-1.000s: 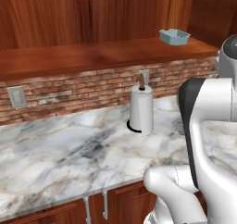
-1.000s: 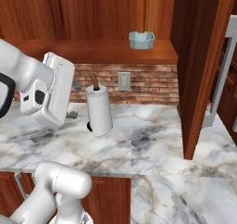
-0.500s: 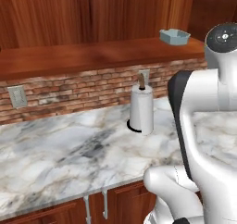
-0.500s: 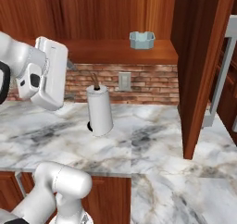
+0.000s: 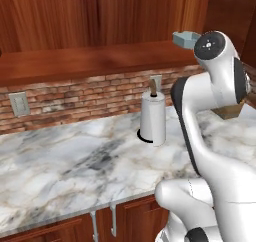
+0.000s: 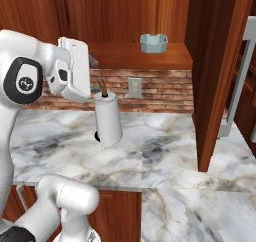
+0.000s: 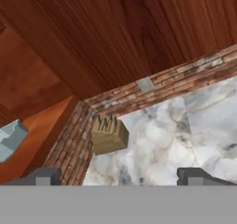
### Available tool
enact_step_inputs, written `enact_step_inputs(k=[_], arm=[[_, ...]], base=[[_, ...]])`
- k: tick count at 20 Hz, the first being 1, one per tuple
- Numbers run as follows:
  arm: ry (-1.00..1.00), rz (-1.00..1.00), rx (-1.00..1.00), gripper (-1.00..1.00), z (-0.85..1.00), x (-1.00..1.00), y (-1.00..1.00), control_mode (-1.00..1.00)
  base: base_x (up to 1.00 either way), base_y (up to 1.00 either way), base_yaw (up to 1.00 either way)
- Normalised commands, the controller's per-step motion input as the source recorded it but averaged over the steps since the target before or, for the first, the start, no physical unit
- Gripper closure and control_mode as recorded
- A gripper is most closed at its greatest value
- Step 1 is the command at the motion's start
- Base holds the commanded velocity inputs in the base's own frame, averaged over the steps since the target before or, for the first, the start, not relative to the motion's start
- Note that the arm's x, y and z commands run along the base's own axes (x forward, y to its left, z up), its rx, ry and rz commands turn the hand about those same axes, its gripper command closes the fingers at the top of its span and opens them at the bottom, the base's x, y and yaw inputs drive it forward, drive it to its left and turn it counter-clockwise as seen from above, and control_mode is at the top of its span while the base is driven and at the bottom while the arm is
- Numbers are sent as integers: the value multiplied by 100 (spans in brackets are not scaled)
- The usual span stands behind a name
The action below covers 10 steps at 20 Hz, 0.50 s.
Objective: Retrieve the tupperware and aluminum foil from the cabinet and place them on the dining counter near the plate with lime and mushroom to prepare for storing leftovers.
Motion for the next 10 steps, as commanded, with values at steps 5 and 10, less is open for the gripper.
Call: enact_step_inputs(k=[5, 10], arm=[[9, 0, -19, -100, 12, 78, -15, -100], [6, 0, -9, -100, 34, 56, -5, -100]], base=[[0, 0, 0], [0, 0, 0]])
